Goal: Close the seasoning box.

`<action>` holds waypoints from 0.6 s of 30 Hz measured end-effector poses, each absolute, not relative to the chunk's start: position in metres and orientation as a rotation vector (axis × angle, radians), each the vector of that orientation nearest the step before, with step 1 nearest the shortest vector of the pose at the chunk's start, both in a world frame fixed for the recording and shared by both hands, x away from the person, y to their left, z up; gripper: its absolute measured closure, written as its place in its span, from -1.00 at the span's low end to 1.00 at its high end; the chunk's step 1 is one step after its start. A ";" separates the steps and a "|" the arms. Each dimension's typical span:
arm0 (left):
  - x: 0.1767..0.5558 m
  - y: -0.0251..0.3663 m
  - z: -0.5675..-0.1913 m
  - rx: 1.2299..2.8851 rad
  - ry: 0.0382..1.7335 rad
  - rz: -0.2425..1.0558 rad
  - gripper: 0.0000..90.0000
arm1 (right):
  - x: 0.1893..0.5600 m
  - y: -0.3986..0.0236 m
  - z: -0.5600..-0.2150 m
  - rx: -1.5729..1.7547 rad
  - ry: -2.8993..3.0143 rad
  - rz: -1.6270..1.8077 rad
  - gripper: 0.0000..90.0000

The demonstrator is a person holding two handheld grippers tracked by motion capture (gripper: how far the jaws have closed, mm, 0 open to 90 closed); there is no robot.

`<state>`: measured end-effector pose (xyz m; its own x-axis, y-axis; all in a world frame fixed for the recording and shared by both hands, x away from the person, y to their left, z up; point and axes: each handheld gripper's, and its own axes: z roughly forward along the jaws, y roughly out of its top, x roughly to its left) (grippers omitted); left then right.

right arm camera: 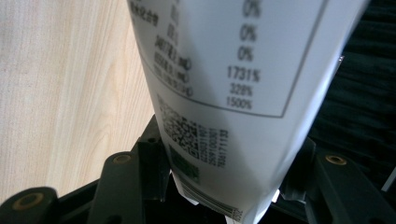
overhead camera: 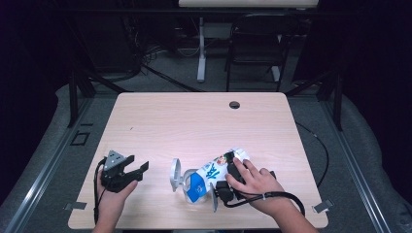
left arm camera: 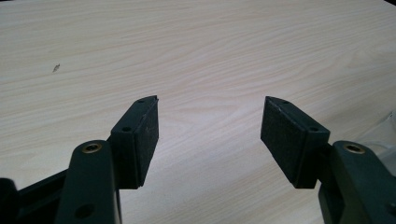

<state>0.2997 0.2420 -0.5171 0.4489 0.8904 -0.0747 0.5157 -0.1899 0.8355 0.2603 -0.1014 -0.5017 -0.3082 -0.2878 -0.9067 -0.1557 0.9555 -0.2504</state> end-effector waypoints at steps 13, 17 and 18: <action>0.300 0.242 -0.517 1.853 1.189 0.555 -0.17 | 0.260 -0.101 -0.501 -0.332 1.889 -0.138 0.06; 0.300 0.242 -0.517 1.850 1.191 0.554 -0.17 | 0.260 -0.101 -0.501 -0.331 1.892 -0.140 0.06; 0.300 0.242 -0.517 1.850 1.191 0.554 -0.17 | 0.260 -0.101 -0.501 -0.330 1.892 -0.140 0.06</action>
